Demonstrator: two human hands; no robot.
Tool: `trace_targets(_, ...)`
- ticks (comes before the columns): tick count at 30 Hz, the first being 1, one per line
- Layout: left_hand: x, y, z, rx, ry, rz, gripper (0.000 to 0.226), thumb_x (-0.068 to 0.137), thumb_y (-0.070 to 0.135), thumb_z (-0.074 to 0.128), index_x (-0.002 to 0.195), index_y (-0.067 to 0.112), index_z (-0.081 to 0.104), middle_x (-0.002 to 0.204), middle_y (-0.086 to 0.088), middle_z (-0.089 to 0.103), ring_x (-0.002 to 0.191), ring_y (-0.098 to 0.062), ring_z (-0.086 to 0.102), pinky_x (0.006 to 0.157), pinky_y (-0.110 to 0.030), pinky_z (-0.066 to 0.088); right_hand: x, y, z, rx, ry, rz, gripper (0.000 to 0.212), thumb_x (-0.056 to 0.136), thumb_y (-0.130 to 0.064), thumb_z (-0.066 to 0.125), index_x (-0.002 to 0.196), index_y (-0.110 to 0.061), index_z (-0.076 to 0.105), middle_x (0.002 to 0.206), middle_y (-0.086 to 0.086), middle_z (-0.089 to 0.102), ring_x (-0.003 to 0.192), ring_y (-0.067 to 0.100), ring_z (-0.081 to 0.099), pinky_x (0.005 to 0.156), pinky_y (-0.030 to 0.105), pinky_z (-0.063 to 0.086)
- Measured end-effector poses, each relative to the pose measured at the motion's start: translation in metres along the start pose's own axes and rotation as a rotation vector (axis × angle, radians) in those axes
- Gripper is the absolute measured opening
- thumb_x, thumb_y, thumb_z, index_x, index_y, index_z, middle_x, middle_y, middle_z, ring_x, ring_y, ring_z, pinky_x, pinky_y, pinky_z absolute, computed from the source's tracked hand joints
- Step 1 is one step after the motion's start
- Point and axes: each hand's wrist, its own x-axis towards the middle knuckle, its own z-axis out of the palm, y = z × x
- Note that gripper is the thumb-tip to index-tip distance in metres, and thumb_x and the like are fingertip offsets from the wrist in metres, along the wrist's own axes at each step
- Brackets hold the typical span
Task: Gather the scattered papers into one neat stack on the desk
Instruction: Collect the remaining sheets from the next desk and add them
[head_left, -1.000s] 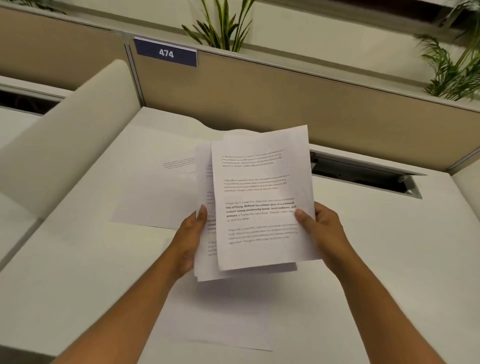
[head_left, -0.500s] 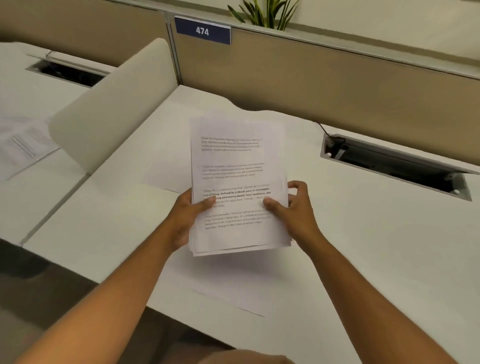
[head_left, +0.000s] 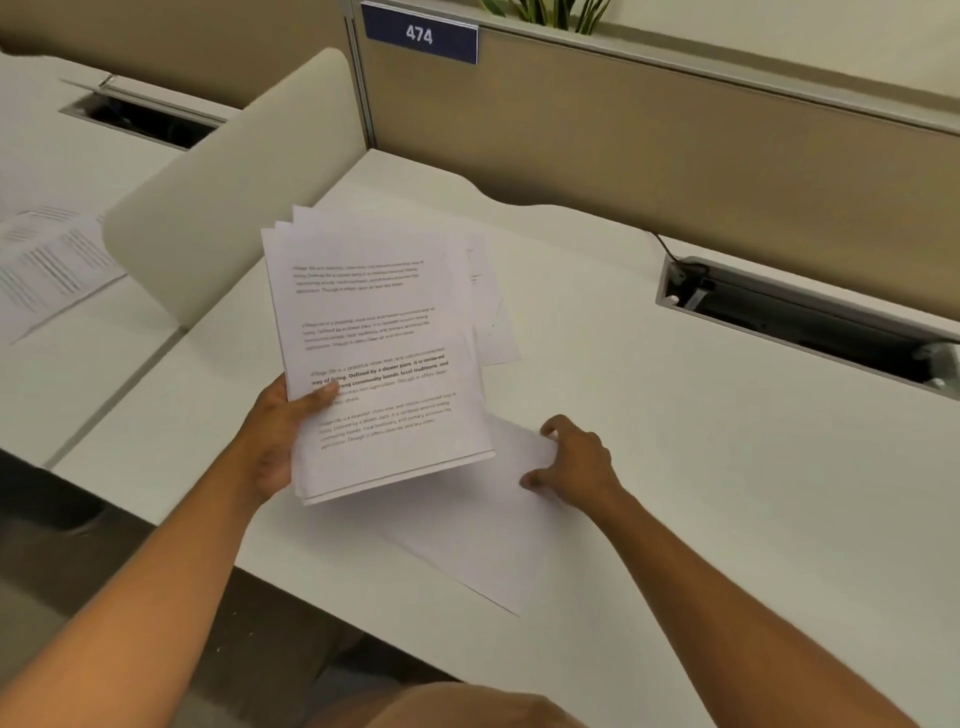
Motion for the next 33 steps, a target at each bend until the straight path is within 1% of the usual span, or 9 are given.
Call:
trace_targets(4, 0.016, 0.000, -0.026, -0.038, 0.021, -0.032, 0.043, 0.107, 0.005, 0.063, 0.148, 0.017, 0.069, 0.136, -0.009, 0.082, 0.117, -0.030, 0.082, 0.085, -0.041, 0.071, 0.005, 0.004, -0.025, 0.287, 0.033, 0.035, 0.018, 0.075, -0.016, 0.087, 0.089, -0.014, 0.077, 0.090, 0.003, 0.076, 0.089, 0.028, 0.072, 0.067, 0.029, 0.052)
trace_targets(6, 0.024, 0.003, -0.042, -0.056, 0.014, -0.041, 0.042, 0.107, 0.006, 0.064, 0.146, 0.019, 0.070, 0.137, -0.009, 0.082, 0.118, -0.031, 0.082, 0.086, -0.042, 0.071, -0.001, 0.002, -0.046, 0.451, 0.146, 0.036, 0.007, 0.081, -0.014, 0.085, 0.086, -0.016, 0.080, 0.087, 0.002, 0.078, 0.089, 0.028, 0.074, 0.069, 0.030, 0.055)
trace_targets(11, 0.045, 0.008, -0.064, -0.057, -0.020, -0.087, 0.037, 0.103, 0.006, 0.067, 0.135, 0.022, 0.077, 0.134, -0.011, 0.083, 0.111, -0.031, 0.084, 0.082, -0.042, 0.072, -0.023, -0.033, -0.109, 0.639, 0.741, 0.025, 0.019, 0.091, -0.033, 0.078, 0.106, -0.022, 0.082, 0.104, 0.000, 0.080, 0.096, 0.027, 0.076, 0.091, 0.053, 0.064)
trace_targets(15, 0.063, 0.006, -0.056, -0.059, -0.048, -0.128, 0.038, 0.106, 0.003, 0.063, 0.140, 0.018, 0.072, 0.130, -0.012, 0.084, 0.111, -0.033, 0.084, 0.079, -0.040, 0.072, -0.051, -0.097, -0.123, 0.657, 1.101, -0.330, 0.024, 0.097, -0.034, 0.075, 0.115, -0.019, 0.080, 0.106, -0.003, 0.081, 0.093, 0.011, 0.076, 0.082, 0.026, 0.061)
trace_targets(17, 0.069, 0.005, -0.046, -0.061, -0.080, -0.159, 0.039, 0.107, 0.004, 0.064, 0.144, 0.016, 0.069, 0.132, -0.014, 0.083, 0.118, -0.038, 0.080, 0.080, -0.042, 0.072, -0.056, -0.129, -0.102, 0.456, 1.106, -0.537, 0.017, 0.097, -0.020, 0.077, 0.113, -0.016, 0.081, 0.111, -0.001, 0.081, 0.100, 0.012, 0.076, 0.089, 0.023, 0.058)
trace_targets(20, 0.074, 0.006, -0.028, -0.065, -0.134, -0.188, 0.037, 0.108, 0.008, 0.065, 0.144, 0.018, 0.069, 0.131, -0.014, 0.083, 0.117, -0.040, 0.081, 0.082, -0.045, 0.072, -0.049, -0.161, -0.047, 0.128, 0.973, -0.748, 0.029, 0.085, 0.002, 0.084, 0.113, -0.004, 0.082, 0.121, 0.011, 0.079, 0.115, 0.027, 0.076, 0.105, 0.046, 0.057)
trace_targets(24, 0.074, 0.008, -0.004, -0.096, -0.174, -0.169, 0.043, 0.098, 0.024, 0.074, 0.141, 0.021, 0.071, 0.132, -0.016, 0.083, 0.108, -0.035, 0.085, 0.078, -0.044, 0.071, -0.036, -0.176, 0.016, -0.154, 0.762, -0.940, 0.030, 0.079, -0.004, 0.088, 0.109, -0.002, 0.083, 0.123, 0.016, 0.078, 0.119, 0.038, 0.074, 0.105, 0.068, 0.051)
trace_targets(28, 0.072, 0.008, 0.007, -0.116, -0.183, -0.193, 0.043, 0.105, 0.046, 0.064, 0.143, 0.027, 0.072, 0.139, -0.010, 0.081, 0.117, -0.035, 0.082, 0.089, -0.050, 0.069, -0.031, -0.176, 0.050, -0.281, 0.618, -0.937, 0.036, 0.077, -0.009, 0.090, 0.112, -0.005, 0.081, 0.126, 0.015, 0.077, 0.122, 0.039, 0.072, 0.104, 0.068, 0.051)
trace_targets(33, 0.069, 0.007, 0.005, -0.148, -0.276, -0.253, 0.076, 0.098, 0.079, 0.040, 0.156, 0.033, 0.061, 0.150, -0.004, 0.075, 0.134, -0.039, 0.073, 0.113, -0.066, 0.056, -0.036, -0.176, 0.063, -0.400, 0.501, -0.913, 0.037, 0.092, -0.029, 0.077, 0.125, -0.012, 0.075, 0.138, 0.010, 0.071, 0.134, 0.034, 0.063, 0.118, 0.060, 0.042)
